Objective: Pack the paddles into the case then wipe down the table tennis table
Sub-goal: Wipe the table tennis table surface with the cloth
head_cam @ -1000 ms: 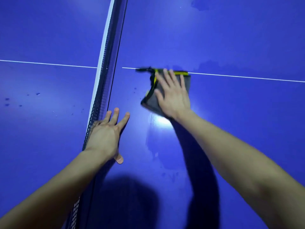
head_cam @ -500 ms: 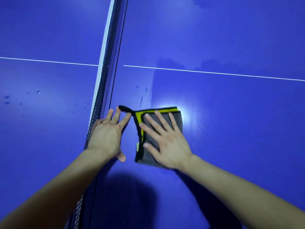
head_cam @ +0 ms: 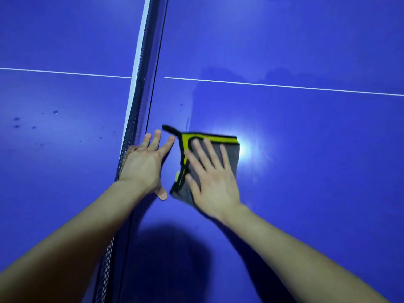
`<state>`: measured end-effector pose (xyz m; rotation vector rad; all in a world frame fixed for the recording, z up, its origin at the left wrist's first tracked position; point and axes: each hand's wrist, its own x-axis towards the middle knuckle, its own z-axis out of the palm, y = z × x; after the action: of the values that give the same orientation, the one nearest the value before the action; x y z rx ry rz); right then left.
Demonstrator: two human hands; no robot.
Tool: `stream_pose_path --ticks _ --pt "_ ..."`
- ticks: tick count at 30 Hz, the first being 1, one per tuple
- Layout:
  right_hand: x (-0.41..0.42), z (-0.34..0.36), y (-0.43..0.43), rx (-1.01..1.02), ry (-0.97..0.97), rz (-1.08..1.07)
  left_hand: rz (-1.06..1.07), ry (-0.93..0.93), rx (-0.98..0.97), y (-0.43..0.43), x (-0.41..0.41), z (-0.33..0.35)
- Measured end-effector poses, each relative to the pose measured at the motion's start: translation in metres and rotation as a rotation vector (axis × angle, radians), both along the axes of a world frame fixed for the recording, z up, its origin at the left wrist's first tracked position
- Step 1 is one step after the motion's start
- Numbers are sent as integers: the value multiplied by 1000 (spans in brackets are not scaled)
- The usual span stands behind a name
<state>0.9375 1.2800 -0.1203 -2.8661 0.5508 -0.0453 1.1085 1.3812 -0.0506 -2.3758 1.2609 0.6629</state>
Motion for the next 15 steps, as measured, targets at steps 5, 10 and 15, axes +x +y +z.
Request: stream_pose_path --ticks 5,10,15 --pt "-67 -4 -24 -35 25 193 4 -6 -2 1 1 -2" --pt "35 -10 -167 -49 27 -259 18 -2 5 1 -1 -5" --pt "22 -12 -115 -71 -17 -329 20 -23 12 1 -3 -3"
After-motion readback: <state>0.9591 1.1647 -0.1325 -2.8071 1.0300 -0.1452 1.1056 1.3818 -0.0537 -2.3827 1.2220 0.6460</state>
